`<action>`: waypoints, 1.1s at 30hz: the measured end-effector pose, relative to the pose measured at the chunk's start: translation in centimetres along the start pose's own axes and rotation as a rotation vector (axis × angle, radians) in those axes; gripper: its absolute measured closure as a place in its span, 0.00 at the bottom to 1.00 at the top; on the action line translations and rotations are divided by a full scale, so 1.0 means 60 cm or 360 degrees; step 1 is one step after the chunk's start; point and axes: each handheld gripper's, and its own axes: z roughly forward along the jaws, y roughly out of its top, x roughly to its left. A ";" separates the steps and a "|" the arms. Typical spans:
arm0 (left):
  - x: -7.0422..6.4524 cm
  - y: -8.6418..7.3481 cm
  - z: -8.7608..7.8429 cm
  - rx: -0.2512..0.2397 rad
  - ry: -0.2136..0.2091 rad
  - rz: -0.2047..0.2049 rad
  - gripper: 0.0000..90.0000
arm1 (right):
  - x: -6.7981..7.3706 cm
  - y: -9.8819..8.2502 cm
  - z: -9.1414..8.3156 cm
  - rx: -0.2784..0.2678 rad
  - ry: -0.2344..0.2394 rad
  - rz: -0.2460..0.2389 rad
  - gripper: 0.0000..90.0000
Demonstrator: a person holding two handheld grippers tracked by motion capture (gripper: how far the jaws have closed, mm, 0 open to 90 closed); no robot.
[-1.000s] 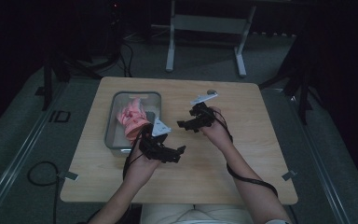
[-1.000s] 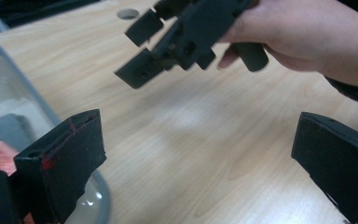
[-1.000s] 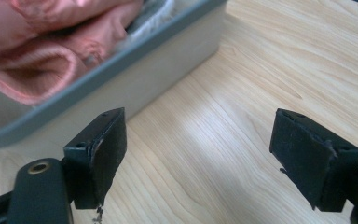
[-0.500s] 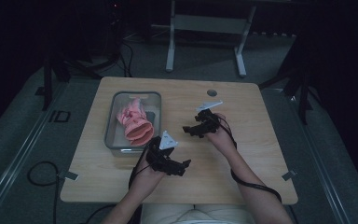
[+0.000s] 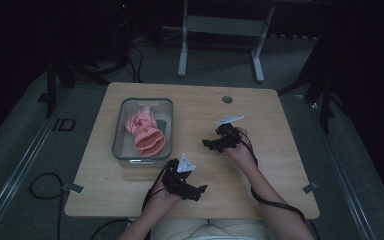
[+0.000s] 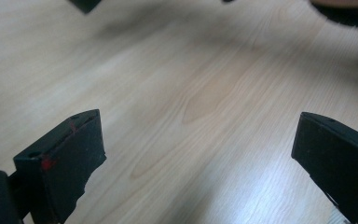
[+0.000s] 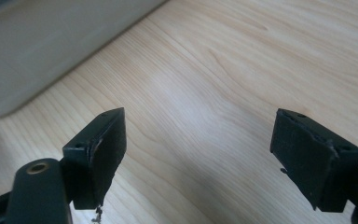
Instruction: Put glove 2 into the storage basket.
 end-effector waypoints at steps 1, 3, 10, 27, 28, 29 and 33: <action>0.002 -0.004 0.002 0.0010 -0.0002 -0.0007 0.02 | -0.002 -0.003 0.000 0.0003 -0.0005 0.0007 0.20; 0.006 -0.010 0.005 0.0018 0.0005 -0.0013 0.02 | -0.006 -0.010 0.001 0.0008 -0.0013 0.0016 0.20; 0.016 -0.031 0.012 0.0000 0.0016 -0.0041 0.02 | -0.022 -0.031 0.000 -0.0022 -0.0096 0.0056 0.19; 0.017 -0.057 0.015 -0.0003 0.0077 -0.0013 0.02 | -0.055 -0.074 -0.004 -0.0109 -0.0242 0.0161 0.16; 0.017 -0.057 0.016 -0.0004 0.0084 -0.0006 0.02 | -0.057 -0.076 -0.004 -0.0117 -0.0252 0.0165 0.16; 0.017 -0.057 0.016 0.0002 0.0083 0.0006 0.02 | -0.059 -0.079 -0.004 -0.0120 -0.0270 0.0164 0.16; 0.013 -0.056 0.018 0.0007 0.0086 0.0025 0.02 | -0.062 -0.082 -0.009 -0.0149 -0.0293 0.0171 0.16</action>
